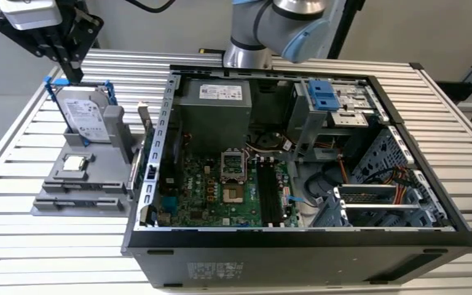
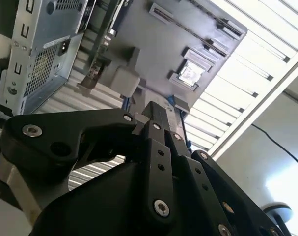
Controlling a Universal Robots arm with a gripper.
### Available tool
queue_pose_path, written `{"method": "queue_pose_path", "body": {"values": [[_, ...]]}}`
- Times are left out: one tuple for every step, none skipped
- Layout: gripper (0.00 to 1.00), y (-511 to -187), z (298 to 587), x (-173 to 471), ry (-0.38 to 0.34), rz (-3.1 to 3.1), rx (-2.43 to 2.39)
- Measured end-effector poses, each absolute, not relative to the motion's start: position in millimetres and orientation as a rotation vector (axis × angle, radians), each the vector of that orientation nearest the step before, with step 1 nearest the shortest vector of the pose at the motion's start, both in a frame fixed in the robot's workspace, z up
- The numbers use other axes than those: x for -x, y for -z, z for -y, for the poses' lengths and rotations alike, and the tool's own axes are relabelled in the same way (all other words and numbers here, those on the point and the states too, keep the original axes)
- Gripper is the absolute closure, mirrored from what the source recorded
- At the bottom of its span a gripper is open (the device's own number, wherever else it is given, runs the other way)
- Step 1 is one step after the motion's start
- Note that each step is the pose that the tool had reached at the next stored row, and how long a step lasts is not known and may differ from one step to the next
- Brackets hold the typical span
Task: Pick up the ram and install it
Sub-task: 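Reach for the ram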
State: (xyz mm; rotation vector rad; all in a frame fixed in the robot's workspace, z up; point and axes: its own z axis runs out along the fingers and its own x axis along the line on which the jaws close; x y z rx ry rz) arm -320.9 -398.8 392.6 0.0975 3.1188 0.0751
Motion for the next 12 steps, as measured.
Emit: {"method": "queue_pose_path", "body": {"values": [[1.0,-392.6,398.8,324.1,-0.075,-3.119,-0.097],[1.0,-392.6,398.8,327.1,-0.075,-3.119,-0.097],[1.0,-392.6,398.8,330.3,-0.075,-3.119,-0.097],[1.0,-392.6,398.8,333.3,-0.075,-3.119,-0.097],[1.0,-392.6,398.8,336.1,-0.075,-3.119,-0.097],[1.0,-392.6,398.8,339.2,-0.075,-3.119,-0.097],[1.0,-392.6,398.8,342.3,-0.075,-3.119,-0.097],[1.0,-392.6,398.8,345.2,-0.075,-3.119,-0.096],[1.0,-392.6,398.8,348.0,-0.075,-3.119,-0.096],[1.0,-392.6,398.8,350.8,-0.075,-3.119,-0.096],[1.0,-392.6,398.8,353.4,-0.075,-3.119,-0.096],[1.0,-392.5,398.8,355.4,-0.075,-3.119,-0.096]]}}
